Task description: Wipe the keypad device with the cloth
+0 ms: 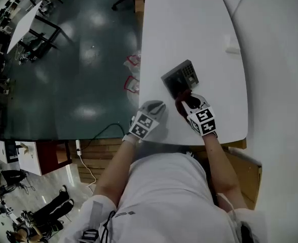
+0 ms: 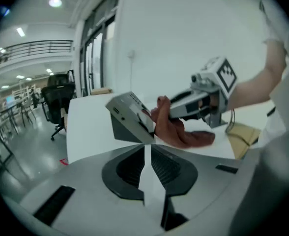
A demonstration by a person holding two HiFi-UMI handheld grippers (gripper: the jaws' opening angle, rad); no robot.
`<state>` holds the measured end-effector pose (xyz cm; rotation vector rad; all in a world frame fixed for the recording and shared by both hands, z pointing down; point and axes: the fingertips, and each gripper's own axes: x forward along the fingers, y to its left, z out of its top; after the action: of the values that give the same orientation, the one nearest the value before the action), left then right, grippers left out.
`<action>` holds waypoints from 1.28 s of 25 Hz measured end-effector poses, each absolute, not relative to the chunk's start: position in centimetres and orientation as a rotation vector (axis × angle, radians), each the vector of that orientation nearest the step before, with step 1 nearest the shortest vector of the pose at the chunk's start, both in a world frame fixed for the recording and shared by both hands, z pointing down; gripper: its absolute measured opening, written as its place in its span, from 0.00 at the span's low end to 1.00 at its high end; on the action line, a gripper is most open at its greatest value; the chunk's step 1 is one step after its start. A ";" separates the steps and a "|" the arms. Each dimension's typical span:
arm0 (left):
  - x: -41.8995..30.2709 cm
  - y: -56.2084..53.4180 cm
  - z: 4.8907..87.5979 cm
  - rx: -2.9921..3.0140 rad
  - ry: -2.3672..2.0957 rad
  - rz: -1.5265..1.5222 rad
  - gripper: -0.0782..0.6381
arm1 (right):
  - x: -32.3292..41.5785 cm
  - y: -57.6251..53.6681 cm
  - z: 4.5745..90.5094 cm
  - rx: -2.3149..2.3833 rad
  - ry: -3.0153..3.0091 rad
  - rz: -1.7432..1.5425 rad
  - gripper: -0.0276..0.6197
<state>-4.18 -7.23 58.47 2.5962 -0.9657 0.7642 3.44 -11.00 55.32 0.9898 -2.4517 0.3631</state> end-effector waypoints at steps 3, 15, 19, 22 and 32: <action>-6.6 -7.2 53.4 2.590 -1.088 0.540 0.16 | 2.9 -10.1 51.5 1.044 -2.516 0.349 0.16; -18.1 -4.3 38.6 2.594 -1.290 0.075 0.15 | -4.4 -6.4 37.1 1.121 -2.826 0.358 0.16; -21.1 -2.7 36.2 2.610 -1.370 0.054 0.13 | -7.5 -5.2 34.4 1.106 -2.892 0.324 0.16; -22.8 -1.9 35.3 2.610 -1.437 0.045 0.13 | -9.3 -4.6 33.5 1.103 -2.916 0.286 0.16; -25.1 -1.6 34.9 2.586 -1.511 -0.020 0.12 | -12.8 -4.5 33.6 1.099 -2.885 0.224 0.16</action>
<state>-25.13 -1.57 34.89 2.5862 -1.5115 -0.0197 -12.79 -4.52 33.65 1.0986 -2.8852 0.2239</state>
